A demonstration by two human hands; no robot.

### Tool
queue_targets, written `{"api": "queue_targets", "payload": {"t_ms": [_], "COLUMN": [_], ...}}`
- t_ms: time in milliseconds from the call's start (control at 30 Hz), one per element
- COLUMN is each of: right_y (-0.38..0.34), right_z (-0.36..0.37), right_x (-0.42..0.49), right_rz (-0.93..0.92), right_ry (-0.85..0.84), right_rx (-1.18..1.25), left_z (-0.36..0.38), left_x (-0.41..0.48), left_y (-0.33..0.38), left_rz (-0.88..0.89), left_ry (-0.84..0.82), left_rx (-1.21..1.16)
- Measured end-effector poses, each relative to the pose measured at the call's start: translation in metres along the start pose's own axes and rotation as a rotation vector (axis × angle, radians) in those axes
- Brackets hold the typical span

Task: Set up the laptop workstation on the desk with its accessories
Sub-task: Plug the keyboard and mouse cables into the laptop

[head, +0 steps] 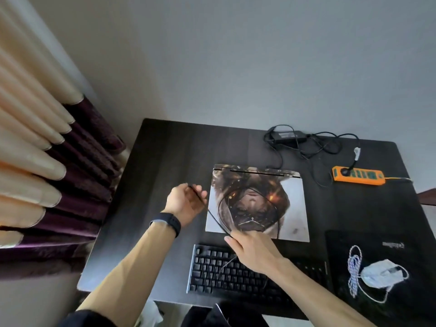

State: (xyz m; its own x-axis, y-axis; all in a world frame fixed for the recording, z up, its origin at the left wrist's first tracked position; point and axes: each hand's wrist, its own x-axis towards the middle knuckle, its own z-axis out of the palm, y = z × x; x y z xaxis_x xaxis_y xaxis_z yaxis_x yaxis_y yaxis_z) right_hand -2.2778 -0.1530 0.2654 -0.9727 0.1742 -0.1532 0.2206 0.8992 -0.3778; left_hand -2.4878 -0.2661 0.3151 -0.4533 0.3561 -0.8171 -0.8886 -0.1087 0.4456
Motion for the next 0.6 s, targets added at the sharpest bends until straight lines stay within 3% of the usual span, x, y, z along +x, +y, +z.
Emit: {"api": "queue_targets", "payload": {"t_ms": [67, 133, 333, 467, 533, 600], "right_y": [0.009, 0.02, 0.069, 0.109, 0.127, 0.142], "right_z": [0.003, 0.006, 0.008, 0.001, -0.001, -0.004], "right_x": [-0.007, -0.011, -0.014, -0.017, -0.022, -0.027], "right_rz": [0.011, 0.077, 0.515, 0.862, 0.983, 1.04], "right_ry": [-0.016, -0.06, -0.322, -0.491, -0.417, -0.193], "right_rx": [0.002, 0.027, 0.125, 0.459, 0.497, 0.389], "left_z": [0.002, -0.001, -0.007, -0.014, -0.017, -0.02], "left_x": [0.008, 0.012, 0.006, 0.005, 0.005, 0.009], "left_y": [0.017, 0.037, 0.059, 0.056, 0.054, 0.049], "left_rz": [0.038, 0.081, 0.224, 0.223, 0.206, 0.187], "left_ry": [0.045, 0.099, 0.199, 0.217, 0.241, 0.261], "left_rx": [-0.077, -0.005, 0.454, 0.621, 0.675, 0.711]}}
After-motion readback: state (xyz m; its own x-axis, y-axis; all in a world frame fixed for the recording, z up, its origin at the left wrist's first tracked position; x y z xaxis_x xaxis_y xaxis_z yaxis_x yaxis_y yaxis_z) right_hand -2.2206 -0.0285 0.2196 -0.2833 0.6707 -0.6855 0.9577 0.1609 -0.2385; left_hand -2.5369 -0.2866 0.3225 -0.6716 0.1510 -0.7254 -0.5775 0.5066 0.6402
